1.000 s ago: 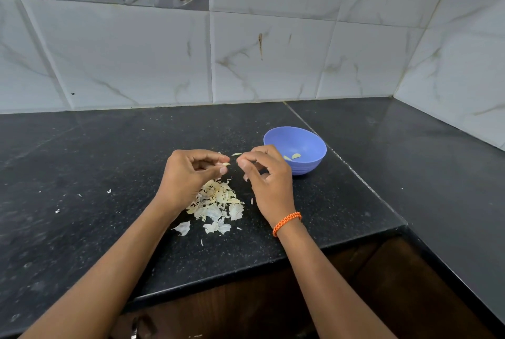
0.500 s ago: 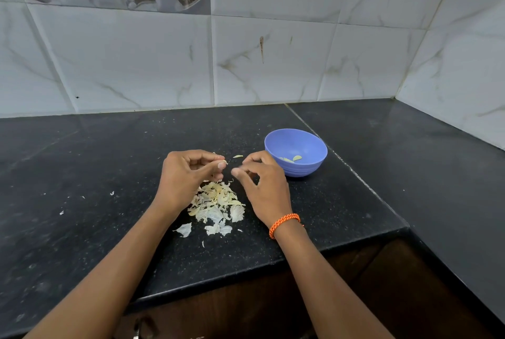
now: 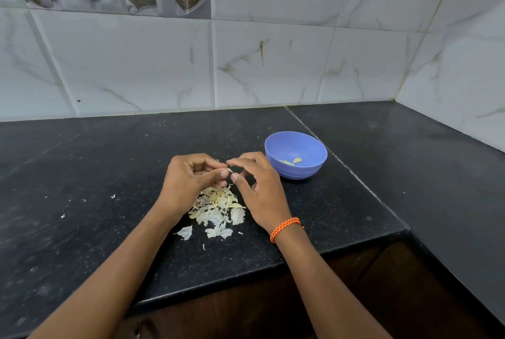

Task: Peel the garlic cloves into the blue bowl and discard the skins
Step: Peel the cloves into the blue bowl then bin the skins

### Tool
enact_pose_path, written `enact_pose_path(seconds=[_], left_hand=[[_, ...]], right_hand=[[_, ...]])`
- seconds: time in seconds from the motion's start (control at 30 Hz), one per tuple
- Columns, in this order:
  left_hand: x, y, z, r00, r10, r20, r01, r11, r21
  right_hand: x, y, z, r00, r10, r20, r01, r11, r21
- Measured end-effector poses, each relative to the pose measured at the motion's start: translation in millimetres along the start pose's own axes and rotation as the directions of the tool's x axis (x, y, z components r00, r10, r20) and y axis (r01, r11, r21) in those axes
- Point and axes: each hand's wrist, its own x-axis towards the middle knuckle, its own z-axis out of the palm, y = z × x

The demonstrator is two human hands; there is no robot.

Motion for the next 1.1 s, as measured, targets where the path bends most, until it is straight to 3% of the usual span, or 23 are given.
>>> enact_pose_path(seconds=[0.2, 0.47, 0.53, 0.63, 0.73, 0.83, 1.0, 1.1], left_hand=[[1, -1, -1, 1.0, 0.003, 0.021, -0.006, 0.994, 0.106], [4, -11, -8, 0.982, 0.17, -0.086, -0.128, 0.923, 0.364], [5, -12, -11, 0.974, 0.19, -0.12, -0.126, 0.904, 0.408], [7, -14, -12, 0.976, 0.174, -0.132, -0.097, 0.887, 0.451], [8, -16, -12, 0.978, 0.169, -0.121, -0.09, 0.867, 0.49], [8, -15, -11, 0.98, 0.16, -0.115, -0.086, 0.873, 0.48], [6, -5, -4, 0.995, 0.098, -0.022, -0.089, 0.959, 0.27], [1, 3, 3, 0.994, 0.071, 0.079, -0.083, 0.983, 0.162]], right_hand=[[-1, 0, 0, 0.997, -0.041, -0.063, 0.036, 0.996, -0.082], [9, -2, -24, 0.963, -0.093, -0.253, 0.016, 0.956, -0.292], [24, 3, -43, 0.955, -0.051, -0.292, -0.045, 0.948, -0.314], [48, 21, -69, 0.949, 0.139, -0.283, -0.212, 0.946, -0.246], [59, 45, -81, 0.958, 0.183, -0.219, -0.26, 0.875, -0.409], [58, 44, -85, 0.961, 0.195, -0.196, -0.26, 0.879, -0.4], [38, -4, -57, 0.996, -0.007, -0.089, -0.015, 0.969, -0.245], [24, -18, -22, 0.997, -0.036, -0.069, 0.02, 0.975, -0.222]])
